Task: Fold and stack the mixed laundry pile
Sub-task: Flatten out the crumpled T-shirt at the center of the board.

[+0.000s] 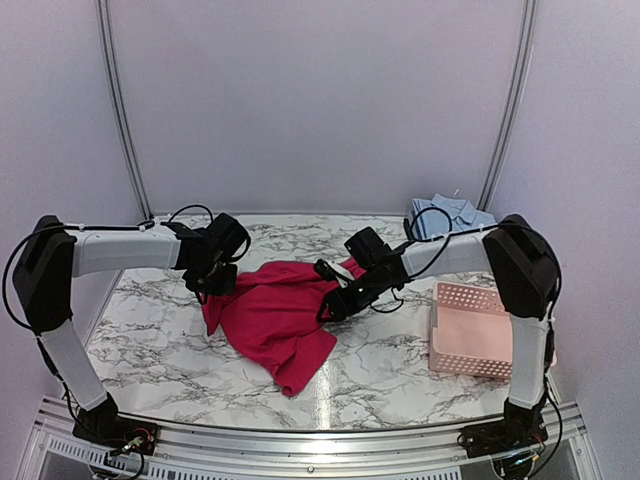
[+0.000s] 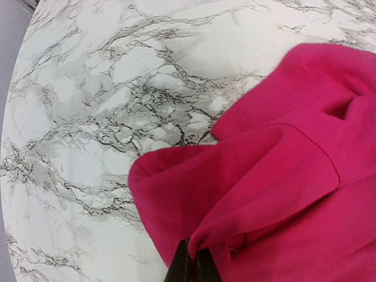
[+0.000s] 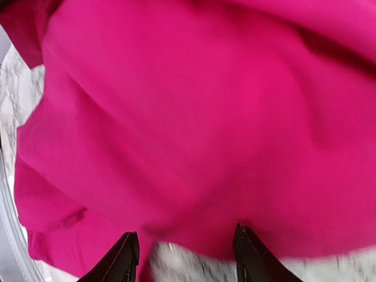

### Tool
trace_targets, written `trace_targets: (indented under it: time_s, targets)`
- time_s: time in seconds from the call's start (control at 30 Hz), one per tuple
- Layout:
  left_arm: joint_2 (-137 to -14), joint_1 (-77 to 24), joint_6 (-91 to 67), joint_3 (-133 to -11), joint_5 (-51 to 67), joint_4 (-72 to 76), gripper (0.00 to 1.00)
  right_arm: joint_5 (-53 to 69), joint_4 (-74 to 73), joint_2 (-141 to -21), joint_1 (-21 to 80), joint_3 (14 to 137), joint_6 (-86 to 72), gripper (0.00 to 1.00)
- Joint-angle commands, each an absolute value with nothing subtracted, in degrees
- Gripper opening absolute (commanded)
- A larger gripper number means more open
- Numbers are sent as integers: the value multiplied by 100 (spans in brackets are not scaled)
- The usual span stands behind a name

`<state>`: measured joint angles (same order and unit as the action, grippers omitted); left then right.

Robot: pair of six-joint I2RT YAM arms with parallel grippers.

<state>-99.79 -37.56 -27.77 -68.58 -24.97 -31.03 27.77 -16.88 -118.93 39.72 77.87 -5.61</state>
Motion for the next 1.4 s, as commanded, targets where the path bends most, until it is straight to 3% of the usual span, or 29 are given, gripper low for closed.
trace_targets:
  time_s: [0.0, 0.3, 0.5, 0.77, 0.9, 0.97, 1.03, 1.17, 1.37]
  targets:
    - [-9980, -3543, -2599, -6991, -2449, -2933, 0, 2406, -2720, -11181, 3583, 7572, -320, 57]
    - [-10140, -3360, -2245, -7457, -2330, -2936, 0, 1408, -3043, -11278, 2527, 7910, -9, 63]
    - [-10204, -3250, -2207, -7566, -2271, -2937, 0, 1199, -2858, -11818, 2511, 8483, 113, 80]
    - [-10319, -3063, -2143, -7785, -2253, -2945, 0, 1428, -3108, -12764, 2514, 9853, 36, 82]
    - [-10362, -2967, -2136, -7941, -2242, -2956, 0, 1296, -3386, -13152, 2507, 10140, 36, 70]
    - [-10371, -2925, -2119, -7984, -2254, -2968, 0, 1227, -3413, -13168, 2489, 10106, 43, 54]
    - [-10363, -2882, -2086, -8006, -2280, -2976, 0, 1083, -3431, -13136, 2462, 10101, 37, 31]
    - [-10285, -2793, -2006, -8066, -2336, -3010, 0, 1029, -3555, -12784, 2404, 10293, 42, 0]
    - [-9858, -2736, -1566, -8621, -3029, -3138, 0, 1005, -3478, -11911, 2408, 10963, 46, 0]
